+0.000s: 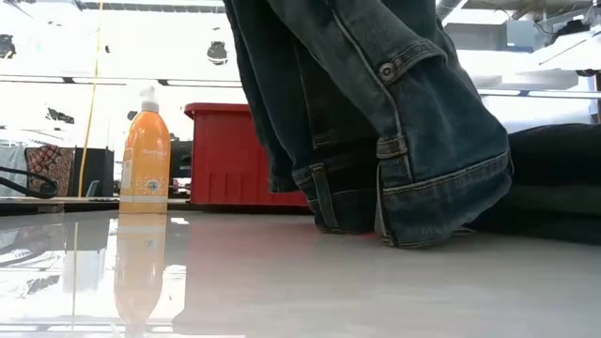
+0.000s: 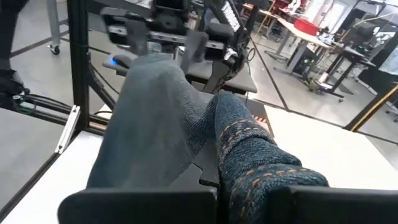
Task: Fold laundry
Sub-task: Fold the dark blue jeans
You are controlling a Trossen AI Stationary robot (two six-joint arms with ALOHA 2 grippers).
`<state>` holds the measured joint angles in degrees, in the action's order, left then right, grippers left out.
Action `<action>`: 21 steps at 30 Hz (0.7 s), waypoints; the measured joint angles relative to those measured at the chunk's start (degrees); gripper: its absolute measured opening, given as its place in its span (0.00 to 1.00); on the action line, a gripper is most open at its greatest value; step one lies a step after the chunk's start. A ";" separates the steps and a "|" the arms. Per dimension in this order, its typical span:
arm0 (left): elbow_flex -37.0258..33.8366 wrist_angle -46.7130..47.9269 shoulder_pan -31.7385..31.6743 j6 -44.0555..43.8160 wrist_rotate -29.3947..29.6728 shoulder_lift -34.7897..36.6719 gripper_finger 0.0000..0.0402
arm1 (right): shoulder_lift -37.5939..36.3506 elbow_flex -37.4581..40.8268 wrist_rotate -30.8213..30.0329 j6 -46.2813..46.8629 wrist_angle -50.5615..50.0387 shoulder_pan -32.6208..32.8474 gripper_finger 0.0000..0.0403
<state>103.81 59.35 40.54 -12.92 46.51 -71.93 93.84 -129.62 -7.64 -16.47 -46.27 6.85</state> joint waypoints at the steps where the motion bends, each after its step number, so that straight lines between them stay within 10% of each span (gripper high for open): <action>1: -0.03 1.32 0.49 -1.55 -0.04 0.54 0.52 | 0.03 0.00 0.01 -0.02 -0.04 -0.02 0.06; 6: -0.07 0.85 1.46 -6.37 0.25 3.78 0.54 | 0.11 0.00 -0.01 -0.04 -0.19 -0.33 0.06; 14: 0.02 -21.84 -2.96 8.98 7.18 6.12 0.54 | 0.11 0.01 -0.01 0.52 -1.17 -1.03 0.06; 21: -0.07 -28.33 -16.93 18.53 -10.81 1.61 0.57 | 0.85 0.59 -0.04 1.15 -0.88 -1.88 0.07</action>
<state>103.74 31.02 23.62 5.60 35.70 -70.32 94.69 -129.03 -7.68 -15.32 -47.14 4.97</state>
